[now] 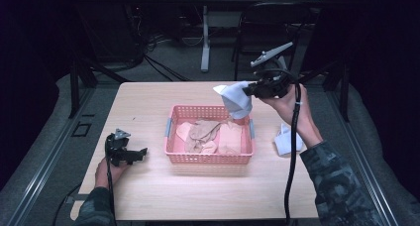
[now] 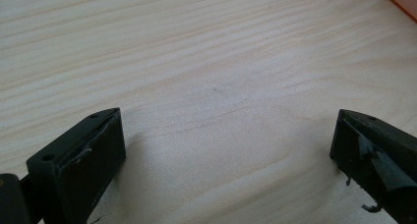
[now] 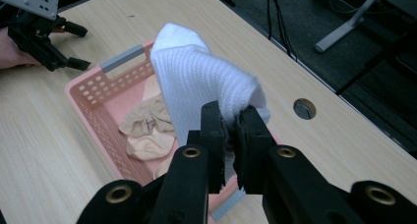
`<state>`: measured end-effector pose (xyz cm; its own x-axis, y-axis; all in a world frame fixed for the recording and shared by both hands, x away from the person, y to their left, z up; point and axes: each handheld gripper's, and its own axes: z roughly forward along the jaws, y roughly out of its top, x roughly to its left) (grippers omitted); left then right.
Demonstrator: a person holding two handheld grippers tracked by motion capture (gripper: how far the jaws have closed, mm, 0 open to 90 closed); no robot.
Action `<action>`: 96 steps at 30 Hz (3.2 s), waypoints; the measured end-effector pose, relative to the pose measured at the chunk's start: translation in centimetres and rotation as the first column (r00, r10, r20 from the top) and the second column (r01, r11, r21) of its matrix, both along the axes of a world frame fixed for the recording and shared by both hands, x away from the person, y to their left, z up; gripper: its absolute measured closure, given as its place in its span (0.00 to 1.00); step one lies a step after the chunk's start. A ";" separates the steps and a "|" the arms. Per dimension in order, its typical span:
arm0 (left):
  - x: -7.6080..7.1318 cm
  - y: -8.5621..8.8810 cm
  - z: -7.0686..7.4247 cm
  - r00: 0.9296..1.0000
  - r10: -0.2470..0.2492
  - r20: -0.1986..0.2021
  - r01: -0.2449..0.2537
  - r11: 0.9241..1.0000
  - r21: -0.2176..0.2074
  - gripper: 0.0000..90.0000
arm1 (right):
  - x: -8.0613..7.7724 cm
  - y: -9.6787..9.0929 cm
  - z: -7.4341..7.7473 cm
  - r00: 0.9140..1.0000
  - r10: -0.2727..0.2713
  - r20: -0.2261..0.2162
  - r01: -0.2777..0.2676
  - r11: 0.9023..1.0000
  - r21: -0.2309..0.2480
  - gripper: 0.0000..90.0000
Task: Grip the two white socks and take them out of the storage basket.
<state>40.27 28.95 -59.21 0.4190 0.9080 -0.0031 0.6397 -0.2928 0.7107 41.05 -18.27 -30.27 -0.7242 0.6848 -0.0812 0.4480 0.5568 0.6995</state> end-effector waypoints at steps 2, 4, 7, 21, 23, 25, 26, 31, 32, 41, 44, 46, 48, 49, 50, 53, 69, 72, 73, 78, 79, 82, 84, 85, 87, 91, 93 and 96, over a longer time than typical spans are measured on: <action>0.0 0.0 0.0 1.000 0.000 0.000 0.000 1.000 0.000 0.00 | -0.3 -0.8 0.4 1.000 -0.015 0.010 0.015 1.000 0.009 0.93; 0.0 0.0 0.0 1.000 0.000 0.000 0.000 1.000 0.000 0.00 | -0.5 -1.3 0.7 1.000 -0.024 0.013 0.024 1.000 0.007 0.93; 0.0 0.0 0.0 1.000 0.000 0.000 0.000 1.000 0.000 0.00 | -0.8 -2.7 1.0 0.998 -0.053 0.021 0.053 0.999 0.009 0.93; 0.0 0.0 0.0 1.000 0.001 0.000 -0.001 1.000 0.000 0.00 | -1.5 -8.3 0.0 0.984 -0.177 0.013 0.177 0.984 -0.003 0.93; 0.0 0.0 0.0 1.000 0.001 0.000 -0.001 1.000 0.000 0.00 | -1.4 -9.0 -0.6 0.981 -0.195 0.004 0.195 0.981 -0.008 0.93; 0.0 0.0 0.0 1.000 0.003 0.000 -0.003 1.000 -0.001 0.00 | -1.4 -9.6 -1.4 0.978 -0.210 -0.009 0.210 0.978 -0.013 0.93; 0.0 0.0 0.0 1.000 0.003 0.000 -0.003 1.000 -0.001 0.00 | -1.3 -9.8 -1.8 0.976 -0.215 -0.016 0.215 0.976 -0.019 0.93; -0.1 0.0 0.0 1.000 -0.001 -0.001 0.001 1.000 0.001 0.00 | -0.6 -10.8 -4.4 0.966 -0.253 -0.059 0.252 0.967 -0.032 0.92; -0.1 0.0 0.0 1.000 -0.002 -0.001 0.002 1.000 0.001 0.00 | -0.6 -10.8 -4.4 0.966 -0.253 -0.059 0.252 0.967 -0.032 0.92; -0.1 0.0 0.0 1.000 -0.002 -0.001 0.002 1.000 0.001 0.00 | 1.4 -12.0 -10.0 0.942 -0.294 -0.162 0.292 0.956 -0.036 0.92; -0.1 0.0 0.0 1.000 -0.002 -0.001 0.002 1.000 0.002 0.00 | 2.0 -12.4 -11.9 0.930 -0.306 -0.204 0.304 0.952 -0.042 0.92; -0.1 0.0 0.0 1.000 -0.002 -0.001 0.002 1.000 0.001 0.00 | 2.4 -12.6 -13.3 0.921 -0.313 -0.232 0.312 0.949 -0.041 0.92; -0.1 0.0 0.0 1.000 -0.002 -0.001 0.002 1.000 0.001 0.00 | 3.0 -12.7 -15.1 0.906 -0.324 -0.274 0.320 0.945 -0.060 0.92; -0.1 0.0 0.0 1.000 -0.002 -0.001 0.002 1.000 0.001 0.00 | 3.2 -12.7 -15.6 0.901 -0.322 -0.291 0.320 0.946 -0.058 0.92; -0.1 0.0 0.0 1.000 -0.002 -0.001 0.002 1.000 0.001 0.00 | 3.2 -12.7 -15.6 0.901 -0.322 -0.291 0.320 0.946 -0.058 0.92; -0.1 0.0 0.0 1.000 -0.002 -0.001 0.002 1.000 0.001 0.00 | 3.8 -12.5 -17.2 0.889 -0.323 -0.324 0.316 0.946 -0.073 0.92; -0.1 0.0 0.0 1.000 -0.002 -0.001 0.002 1.000 0.001 0.00 | 5.2 -10.7 -19.1 0.861 -0.346 -0.373 0.324 0.938 -0.120 0.86; -0.1 0.0 0.0 1.000 -0.002 -0.001 0.002 1.000 0.001 0.00 | 4.9 -10.8 -18.6 0.868 -0.347 -0.356 0.327 0.938 -0.116 0.73; -0.1 0.0 0.0 1.000 -0.002 -0.001 0.002 1.000 0.001 0.00 | 4.9 -10.8 -18.6 0.868 -0.347 -0.356 0.327 0.938 -0.116 0.73; -0.1 0.0 0.0 1.000 -0.002 -0.001 0.002 1.000 0.001 0.00 | 3.6 -11.5 -17.3 0.883 -0.336 -0.327 0.330 0.941 -0.074 0.47; -0.1 0.0 0.0 1.000 -0.002 -0.001 0.002 1.000 0.001 0.00 | 3.6 -11.5 -17.3 0.883 -0.336 -0.327 0.330 0.941 -0.074 0.47; -0.1 0.0 0.0 1.000 -0.002 -0.001 0.002 1.000 0.001 0.00 | 2.6 -11.9 -16.5 0.894 -0.332 -0.301 0.328 0.942 -0.065 0.35; -0.1 0.0 0.0 1.000 -0.002 -0.001 0.002 1.000 0.001 0.00 | 1.5 -12.1 -15.7 0.899 -0.321 -0.297 0.320 0.946 -0.055 0.24; -0.1 0.0 0.0 1.000 -0.002 -0.001 0.002 1.000 0.001 0.00 | 1.5 -12.1 -15.7 0.899 -0.321 -0.297 0.320 0.946 -0.055 0.24; -0.1 0.0 0.0 1.000 -0.002 -0.001 0.002 1.000 0.001 0.00 | 0.4 -12.2 -15.2 0.912 -0.298 -0.281 0.299 0.953 -0.037 0.18; -0.1 0.0 0.0 1.000 -0.002 -0.001 0.002 1.000 0.001 0.00 | -1.2 -12.3 -14.7 0.927 -0.275 -0.255 0.275 0.961 -0.036 0.13; -0.1 0.0 0.0 1.000 -0.002 -0.001 0.002 1.000 0.001 0.00 | -2.0 -12.3 -14.9 0.930 -0.267 -0.254 0.265 0.963 -0.042 0.09; -0.1 0.0 0.0 1.000 -0.002 -0.001 0.002 1.000 0.001 0.00 | -3.0 -12.6 -15.7 0.931 -0.264 -0.253 0.260 0.964 -0.049 0.06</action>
<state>40.18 28.93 -59.19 0.4208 0.9071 -0.0023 0.6398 -0.2951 0.7096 38.08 -30.85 -45.94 -0.5171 0.8530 0.0708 0.7414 0.4050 0.5350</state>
